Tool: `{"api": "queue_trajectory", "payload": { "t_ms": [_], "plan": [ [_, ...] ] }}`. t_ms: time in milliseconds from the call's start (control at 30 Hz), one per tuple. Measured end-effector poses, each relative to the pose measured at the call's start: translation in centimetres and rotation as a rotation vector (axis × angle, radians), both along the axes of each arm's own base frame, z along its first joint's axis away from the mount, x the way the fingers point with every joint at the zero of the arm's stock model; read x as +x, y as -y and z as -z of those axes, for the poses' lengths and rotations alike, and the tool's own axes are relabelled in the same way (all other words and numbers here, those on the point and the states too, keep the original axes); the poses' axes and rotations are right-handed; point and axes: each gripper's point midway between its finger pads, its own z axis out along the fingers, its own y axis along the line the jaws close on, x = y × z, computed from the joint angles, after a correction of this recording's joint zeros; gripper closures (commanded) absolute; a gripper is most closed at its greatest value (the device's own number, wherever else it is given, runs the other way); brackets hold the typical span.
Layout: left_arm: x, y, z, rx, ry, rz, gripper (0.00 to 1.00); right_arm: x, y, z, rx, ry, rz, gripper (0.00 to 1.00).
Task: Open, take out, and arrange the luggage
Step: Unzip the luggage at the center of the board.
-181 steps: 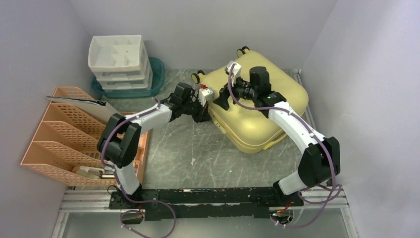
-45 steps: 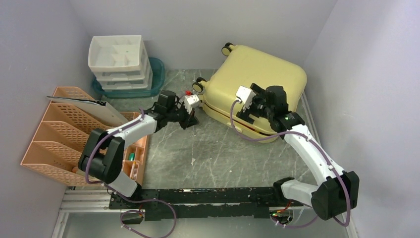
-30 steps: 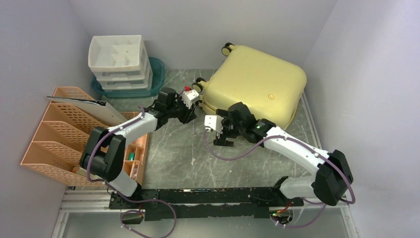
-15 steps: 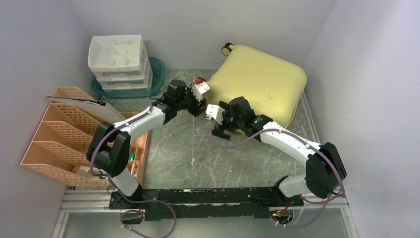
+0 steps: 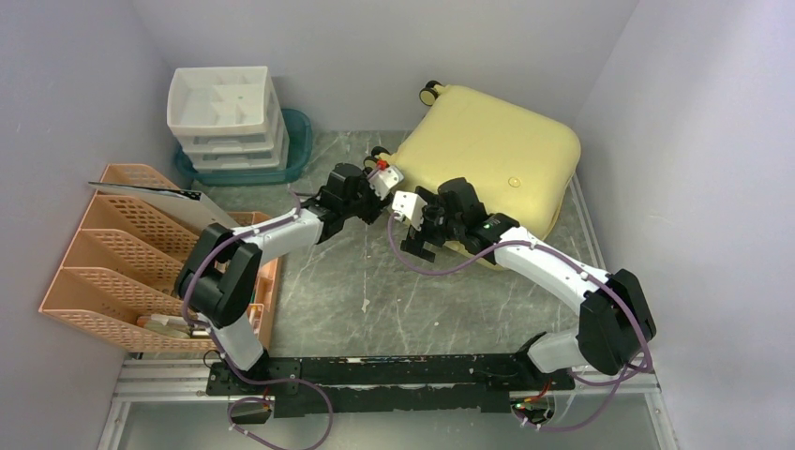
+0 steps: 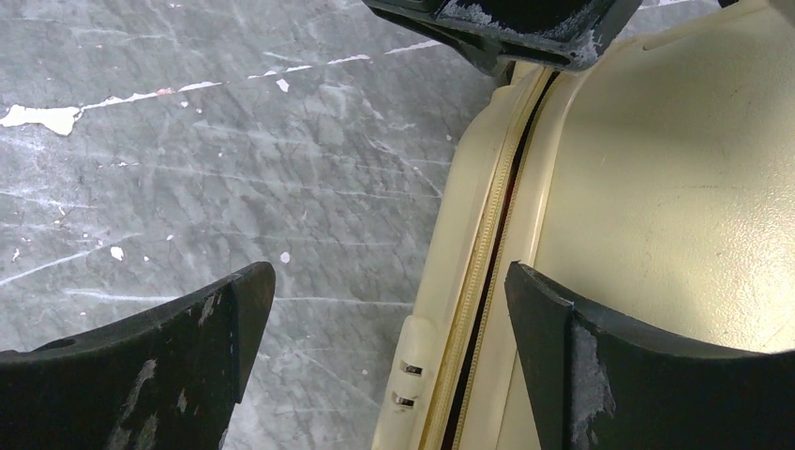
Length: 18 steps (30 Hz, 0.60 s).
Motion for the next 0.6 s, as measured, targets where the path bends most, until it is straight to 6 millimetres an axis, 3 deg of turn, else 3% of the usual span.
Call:
{"api": "queue_trajectory", "payload": {
  "t_ms": [167,433,600],
  "plan": [
    [0.6,-0.3,0.8,0.018,0.026,-0.019,0.50,-0.1,-0.1,0.0,0.006,-0.004,-0.006,0.00],
    [0.9,-0.1,2.1,0.020,0.035,-0.018,0.65,-0.3,0.0,0.3,0.007,-0.016,-0.014,0.00],
    [0.9,0.3,2.2,0.001,0.044,-0.006,0.93,-0.4,0.0,0.5,0.005,-0.022,-0.016,0.00]
  ]
}}
